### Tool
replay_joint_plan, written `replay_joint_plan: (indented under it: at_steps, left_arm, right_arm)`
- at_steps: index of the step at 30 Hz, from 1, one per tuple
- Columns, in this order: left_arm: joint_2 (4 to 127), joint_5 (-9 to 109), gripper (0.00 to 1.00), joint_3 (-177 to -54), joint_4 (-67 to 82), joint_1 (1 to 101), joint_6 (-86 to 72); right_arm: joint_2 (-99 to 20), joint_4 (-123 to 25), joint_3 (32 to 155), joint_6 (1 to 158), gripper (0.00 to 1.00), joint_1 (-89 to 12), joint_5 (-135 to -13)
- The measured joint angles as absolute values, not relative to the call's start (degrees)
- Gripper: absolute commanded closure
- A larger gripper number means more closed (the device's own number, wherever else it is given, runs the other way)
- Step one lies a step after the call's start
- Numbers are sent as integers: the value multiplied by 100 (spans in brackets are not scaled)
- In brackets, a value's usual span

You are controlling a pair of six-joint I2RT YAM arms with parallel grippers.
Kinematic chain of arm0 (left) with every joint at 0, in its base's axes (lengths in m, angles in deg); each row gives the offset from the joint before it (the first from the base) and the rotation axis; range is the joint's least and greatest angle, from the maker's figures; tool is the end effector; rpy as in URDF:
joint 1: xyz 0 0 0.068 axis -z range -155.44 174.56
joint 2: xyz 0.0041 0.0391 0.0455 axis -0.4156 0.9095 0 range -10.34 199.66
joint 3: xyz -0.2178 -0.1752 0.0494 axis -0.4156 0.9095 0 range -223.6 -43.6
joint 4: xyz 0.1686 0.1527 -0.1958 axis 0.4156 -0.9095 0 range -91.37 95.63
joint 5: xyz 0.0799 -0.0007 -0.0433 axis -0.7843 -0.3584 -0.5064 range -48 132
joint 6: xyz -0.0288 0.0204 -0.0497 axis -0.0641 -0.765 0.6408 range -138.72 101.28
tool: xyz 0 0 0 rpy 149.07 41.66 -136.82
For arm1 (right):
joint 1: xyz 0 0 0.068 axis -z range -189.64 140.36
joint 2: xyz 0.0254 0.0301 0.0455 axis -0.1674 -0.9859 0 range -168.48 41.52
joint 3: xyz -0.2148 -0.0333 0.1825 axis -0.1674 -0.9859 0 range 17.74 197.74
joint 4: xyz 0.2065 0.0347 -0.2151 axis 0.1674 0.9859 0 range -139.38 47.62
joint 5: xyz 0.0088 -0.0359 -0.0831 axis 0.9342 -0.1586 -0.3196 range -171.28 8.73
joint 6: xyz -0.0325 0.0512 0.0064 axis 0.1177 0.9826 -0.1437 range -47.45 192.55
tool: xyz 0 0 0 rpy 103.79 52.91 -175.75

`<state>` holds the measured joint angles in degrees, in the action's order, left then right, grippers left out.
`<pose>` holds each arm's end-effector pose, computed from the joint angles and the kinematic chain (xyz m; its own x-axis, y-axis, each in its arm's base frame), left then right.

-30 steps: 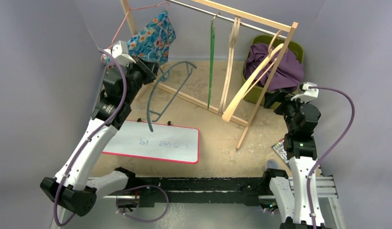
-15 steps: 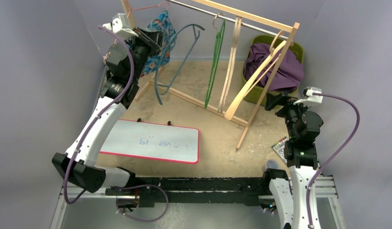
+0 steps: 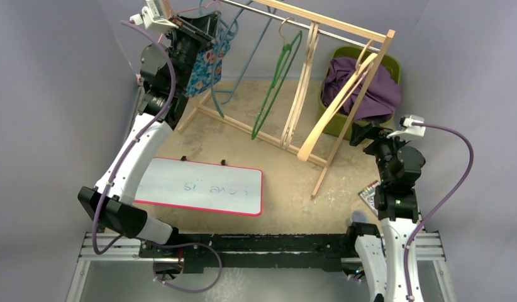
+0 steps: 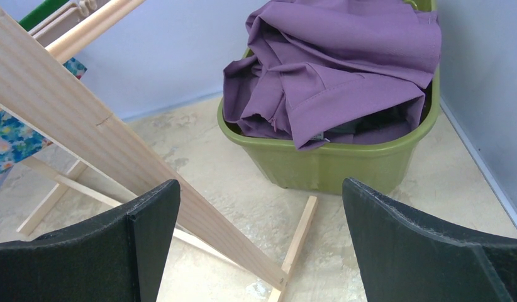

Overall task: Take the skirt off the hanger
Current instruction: Place the hanger at the clothesline.

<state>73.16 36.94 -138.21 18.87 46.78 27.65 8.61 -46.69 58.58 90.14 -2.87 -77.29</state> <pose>0.3408 -0.1349 0.5504 0.0444 -0.7970 -0.6024 0.4847 0.5444 -0.6846 0.1819 -0.0184 0.3729 0.1012 0.2915 -0.9512 0.0191 0.9554 0.2948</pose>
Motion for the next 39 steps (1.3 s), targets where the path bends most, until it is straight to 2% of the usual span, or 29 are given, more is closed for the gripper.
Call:
replay_joint_plan:
  at_steps: [21,37,39]
  left_arm:
    - [7906,3622,100,-14186,2239,4682,3423]
    - [8040,3919,100,-14232,2230,4759,3259]
    - [8024,3932,97,-14173,2232,4759,3202]
  right_arm:
    - [951,-4671,5851,9051,1,-287,-7772]
    - [1010,-4671,5849,9051,1,-287,-7772]
    - [1010,-4671,5849,9051,1,-287,-7772]
